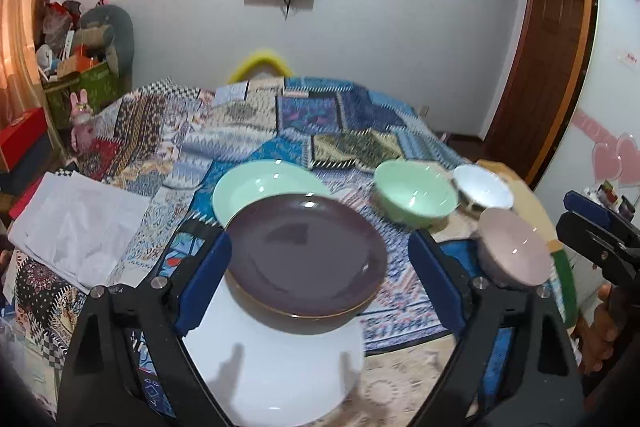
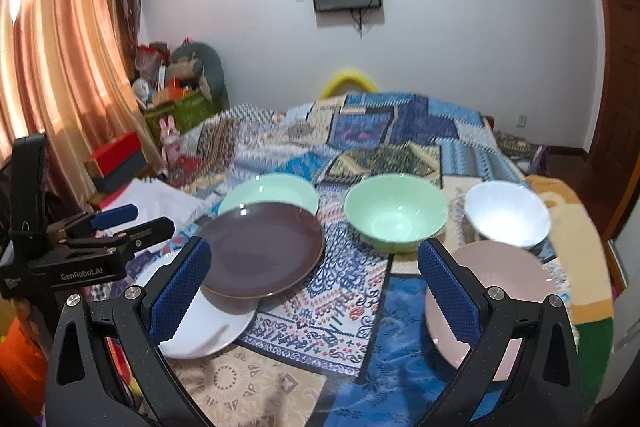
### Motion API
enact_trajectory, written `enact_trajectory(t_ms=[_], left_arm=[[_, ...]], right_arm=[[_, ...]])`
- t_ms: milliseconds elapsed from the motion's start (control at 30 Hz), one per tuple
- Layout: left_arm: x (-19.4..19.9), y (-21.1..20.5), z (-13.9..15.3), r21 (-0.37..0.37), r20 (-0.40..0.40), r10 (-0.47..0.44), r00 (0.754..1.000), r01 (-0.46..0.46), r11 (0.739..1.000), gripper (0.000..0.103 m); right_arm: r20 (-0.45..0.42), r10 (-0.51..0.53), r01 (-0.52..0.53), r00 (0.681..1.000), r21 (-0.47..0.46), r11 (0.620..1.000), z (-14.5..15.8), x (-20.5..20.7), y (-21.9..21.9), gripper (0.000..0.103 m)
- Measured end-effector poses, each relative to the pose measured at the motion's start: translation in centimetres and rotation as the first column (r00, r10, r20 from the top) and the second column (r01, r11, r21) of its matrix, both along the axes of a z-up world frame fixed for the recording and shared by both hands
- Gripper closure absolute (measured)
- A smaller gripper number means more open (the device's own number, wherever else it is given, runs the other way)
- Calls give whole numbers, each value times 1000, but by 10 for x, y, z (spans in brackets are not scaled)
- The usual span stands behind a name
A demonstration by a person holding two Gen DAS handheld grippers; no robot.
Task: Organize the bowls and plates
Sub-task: 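Lower the left tool and grasp the rim of the dark brown plate, then lift the dark brown plate with the left tool toward the right tool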
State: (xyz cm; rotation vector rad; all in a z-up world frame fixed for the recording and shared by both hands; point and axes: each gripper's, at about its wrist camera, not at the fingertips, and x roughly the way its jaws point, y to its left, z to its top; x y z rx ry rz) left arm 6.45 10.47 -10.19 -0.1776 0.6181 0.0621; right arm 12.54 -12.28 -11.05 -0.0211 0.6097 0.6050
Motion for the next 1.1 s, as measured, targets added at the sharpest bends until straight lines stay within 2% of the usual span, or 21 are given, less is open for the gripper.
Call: enact_trajectory(t_ms=[67,367,467,567,667,733,800,900,1100], left_arm=[[7,8,-9,-2,-29,-1,1000,1,1000,13],[45,47,-55,19,-170,9,985,-6,1000,38],[57,59,-68,23,-212,17,977,-13,1000,47],[68,75,-80,-1,-251,17,968,-17,1000,51],[79,87,-90,-54,-283,-10,959,-5,999,56],[85,91,-96,-57,-296,-24,955,7,998,60],[91,93,-99,-53,-302,-42,952,28,998,64],[101,100,-104,-86,-324,-67,944,41,995,73],[117,107,-116,-101,-356,-90,930,57,993,76]], right_arm=[[-30,7,-7,1000,-12,1000,-7,7,7,0],[-179,2,-10,984,-43,999,-46,43,32,4],[-225,2,-13,974,-48,999,-56,52,38,10],[-251,-2,-15,968,-66,998,-63,58,44,16],[-271,0,-22,963,-80,997,-69,66,52,24],[-285,-1,-25,959,-87,996,-73,70,55,31],[-298,-2,-27,955,-92,995,-76,74,57,33],[-316,-6,-25,949,-96,995,-80,80,58,37],[-345,-2,-43,939,-121,992,-89,88,66,52]])
